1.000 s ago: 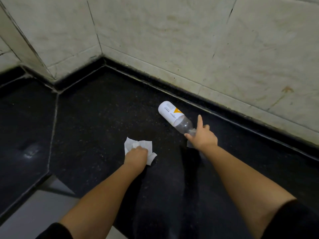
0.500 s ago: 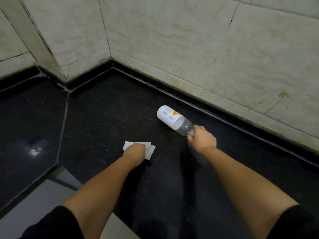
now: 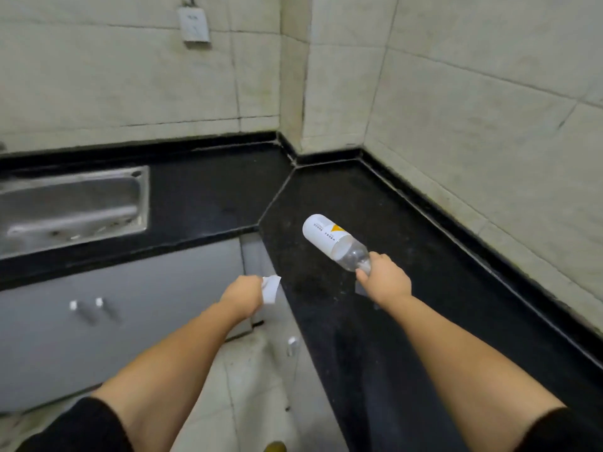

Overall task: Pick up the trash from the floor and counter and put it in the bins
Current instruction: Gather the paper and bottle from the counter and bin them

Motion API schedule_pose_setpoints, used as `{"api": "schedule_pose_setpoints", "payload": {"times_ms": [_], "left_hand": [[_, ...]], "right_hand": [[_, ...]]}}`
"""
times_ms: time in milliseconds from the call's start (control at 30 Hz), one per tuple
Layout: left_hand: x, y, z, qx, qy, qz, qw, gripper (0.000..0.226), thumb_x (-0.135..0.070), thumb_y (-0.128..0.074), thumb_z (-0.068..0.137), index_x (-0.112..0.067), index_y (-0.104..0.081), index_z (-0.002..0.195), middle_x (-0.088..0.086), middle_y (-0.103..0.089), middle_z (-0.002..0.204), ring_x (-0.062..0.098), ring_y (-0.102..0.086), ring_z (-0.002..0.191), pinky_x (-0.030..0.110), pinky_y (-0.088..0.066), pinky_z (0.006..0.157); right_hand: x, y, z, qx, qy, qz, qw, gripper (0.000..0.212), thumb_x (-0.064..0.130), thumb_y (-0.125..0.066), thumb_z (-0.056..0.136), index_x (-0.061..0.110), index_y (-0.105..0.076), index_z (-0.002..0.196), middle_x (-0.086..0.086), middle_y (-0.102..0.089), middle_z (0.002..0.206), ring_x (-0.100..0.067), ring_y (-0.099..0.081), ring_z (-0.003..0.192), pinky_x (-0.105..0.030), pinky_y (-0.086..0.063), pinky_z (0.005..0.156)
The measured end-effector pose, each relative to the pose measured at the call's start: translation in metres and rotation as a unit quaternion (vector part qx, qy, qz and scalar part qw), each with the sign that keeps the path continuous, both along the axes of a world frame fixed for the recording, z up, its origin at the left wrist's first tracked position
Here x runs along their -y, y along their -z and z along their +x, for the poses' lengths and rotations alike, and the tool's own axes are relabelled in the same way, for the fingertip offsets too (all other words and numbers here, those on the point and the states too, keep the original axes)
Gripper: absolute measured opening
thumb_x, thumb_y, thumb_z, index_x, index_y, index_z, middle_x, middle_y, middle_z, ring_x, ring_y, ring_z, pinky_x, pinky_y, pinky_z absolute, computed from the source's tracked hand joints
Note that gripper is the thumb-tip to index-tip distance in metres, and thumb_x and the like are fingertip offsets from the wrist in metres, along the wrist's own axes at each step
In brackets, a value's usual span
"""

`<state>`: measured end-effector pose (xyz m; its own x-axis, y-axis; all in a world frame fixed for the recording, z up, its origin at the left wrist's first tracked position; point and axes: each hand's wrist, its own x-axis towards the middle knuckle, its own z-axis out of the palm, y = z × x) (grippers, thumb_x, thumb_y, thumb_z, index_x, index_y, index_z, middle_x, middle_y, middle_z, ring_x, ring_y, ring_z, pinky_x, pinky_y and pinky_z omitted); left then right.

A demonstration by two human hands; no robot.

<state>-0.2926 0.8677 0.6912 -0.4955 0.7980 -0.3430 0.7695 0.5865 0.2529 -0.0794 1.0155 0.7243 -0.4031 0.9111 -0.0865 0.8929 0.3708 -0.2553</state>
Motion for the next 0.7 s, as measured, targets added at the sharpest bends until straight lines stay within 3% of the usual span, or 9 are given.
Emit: {"api": "schedule_pose_setpoints", "payload": {"times_ms": [200, 267, 333, 400, 500, 700], "left_hand": [[0.176, -0.001, 0.006, 0.051, -0.175, 0.005, 0.983, 0.028, -0.005, -0.043, 0.091, 0.002, -0.064, 0.109, 0.021, -0.066, 0.119, 0.036, -0.061, 0.111, 0.037, -0.049, 0.092], [0.231, -0.006, 0.012, 0.063, -0.241, 0.019, 0.968, 0.031, -0.019, -0.040, 0.094, 0.000, -0.065, 0.092, 0.023, -0.068, 0.111, 0.038, -0.061, 0.100, 0.036, -0.049, 0.089], [0.285, -0.008, 0.017, 0.081, -0.312, 0.037, 0.946, 0.050, -0.039, -0.034, 0.094, -0.002, -0.063, 0.079, 0.024, -0.067, 0.101, 0.036, -0.059, 0.095, 0.034, -0.047, 0.086], [0.338, -0.005, 0.022, 0.089, -0.373, 0.046, 0.922, 0.049, -0.036, -0.036, 0.099, 0.003, -0.066, 0.101, 0.024, -0.066, 0.114, 0.036, -0.060, 0.109, 0.034, -0.047, 0.093], [0.428, 0.009, 0.037, 0.099, -0.448, 0.027, 0.888, 0.037, -0.015, -0.038, 0.100, 0.006, -0.054, 0.125, 0.023, -0.058, 0.131, 0.035, -0.054, 0.122, 0.036, -0.043, 0.100], [0.628, 0.048, 0.095, 0.115, -0.580, -0.020, 0.807, 0.041, -0.027, -0.038, 0.100, -0.005, -0.054, 0.131, 0.018, -0.057, 0.135, 0.035, -0.054, 0.124, 0.040, -0.043, 0.105]], "right_hand": [[0.116, 0.008, -0.048, 0.032, -0.184, 0.001, 0.982, 0.035, 0.035, -0.047, 0.093, 0.011, -0.051, 0.119, -0.011, -0.053, 0.121, -0.036, -0.062, 0.104, -0.039, -0.049, 0.079], [0.156, 0.011, -0.069, 0.030, -0.237, -0.007, 0.971, 0.035, 0.034, -0.047, 0.093, 0.011, -0.052, 0.119, -0.011, -0.054, 0.122, -0.036, -0.062, 0.103, -0.039, -0.050, 0.079], [0.200, 0.016, -0.090, 0.032, -0.289, -0.016, 0.957, 0.036, 0.034, -0.046, 0.093, 0.011, -0.053, 0.120, -0.012, -0.055, 0.123, -0.036, -0.061, 0.106, -0.040, -0.050, 0.083], [0.246, 0.023, -0.109, 0.043, -0.338, -0.024, 0.940, 0.037, 0.035, -0.045, 0.093, 0.012, -0.052, 0.122, -0.013, -0.055, 0.125, -0.035, -0.060, 0.110, -0.040, -0.049, 0.086], [0.324, 0.034, -0.132, 0.067, -0.411, -0.032, 0.909, 0.036, 0.033, -0.044, 0.093, 0.011, -0.053, 0.121, -0.013, -0.055, 0.125, -0.035, -0.060, 0.110, -0.039, -0.048, 0.086], [0.509, 0.062, -0.153, 0.108, -0.530, -0.046, 0.839, 0.035, 0.028, -0.044, 0.091, 0.014, -0.053, 0.122, -0.011, -0.055, 0.126, -0.034, -0.060, 0.111, -0.037, -0.049, 0.085]]}}
